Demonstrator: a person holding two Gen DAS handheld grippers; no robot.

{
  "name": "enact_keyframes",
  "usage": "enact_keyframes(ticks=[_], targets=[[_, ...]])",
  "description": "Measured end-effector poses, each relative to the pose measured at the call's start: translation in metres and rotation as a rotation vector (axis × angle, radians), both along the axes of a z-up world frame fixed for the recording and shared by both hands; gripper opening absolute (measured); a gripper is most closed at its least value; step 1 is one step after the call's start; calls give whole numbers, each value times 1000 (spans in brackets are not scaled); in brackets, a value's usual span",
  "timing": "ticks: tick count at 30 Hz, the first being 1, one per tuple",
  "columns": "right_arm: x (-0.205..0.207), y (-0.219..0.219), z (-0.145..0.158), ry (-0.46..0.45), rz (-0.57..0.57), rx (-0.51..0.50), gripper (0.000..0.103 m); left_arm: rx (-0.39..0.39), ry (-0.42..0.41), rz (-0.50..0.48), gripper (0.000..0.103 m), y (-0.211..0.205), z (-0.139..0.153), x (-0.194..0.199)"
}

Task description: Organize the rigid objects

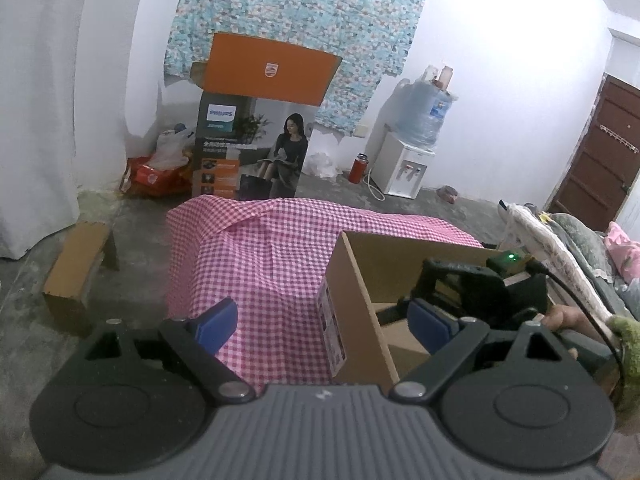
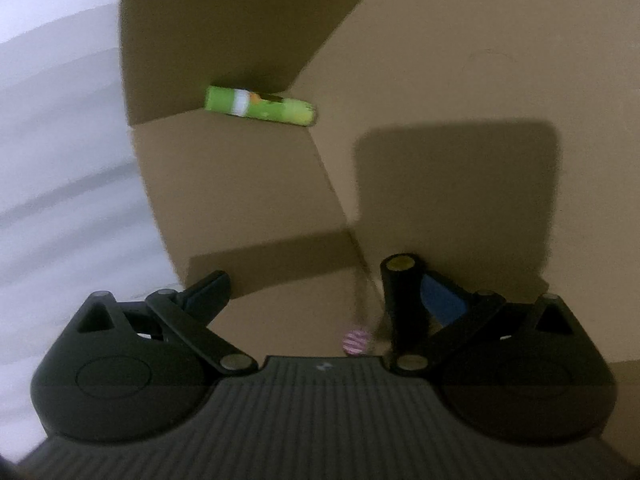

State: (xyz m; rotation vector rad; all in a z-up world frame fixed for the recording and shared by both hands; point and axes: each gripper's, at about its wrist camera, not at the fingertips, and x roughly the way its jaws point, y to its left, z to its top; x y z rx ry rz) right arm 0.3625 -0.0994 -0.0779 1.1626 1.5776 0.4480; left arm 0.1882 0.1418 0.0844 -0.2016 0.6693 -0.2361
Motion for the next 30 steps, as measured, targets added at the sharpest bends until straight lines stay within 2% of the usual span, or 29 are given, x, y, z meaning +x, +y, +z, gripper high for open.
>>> enact_keyframes(ticks=[6,13,17,22,26,30], targets=[[-8,-12,19,-55,-71,76,102,-10,-5,3,94,2,4,-10],[-33,-19,52,-153,-106,83,102,-18,-30,4,95,-2,14,-34],[-58,-41,89,-284,-77,80,102,-32,-56,-3,95,-6,23,-54],[-118,-67,150,-523,-34,51,102,-74,-99,-32,96,-12,32,-81],[-184,-96,198,-742,-14,-104,102,-93,-111,-79,96,-25,33,-106],[-251,-110,218,-915,-25,-394,102,-69,-110,-144,96,-47,25,-130]])
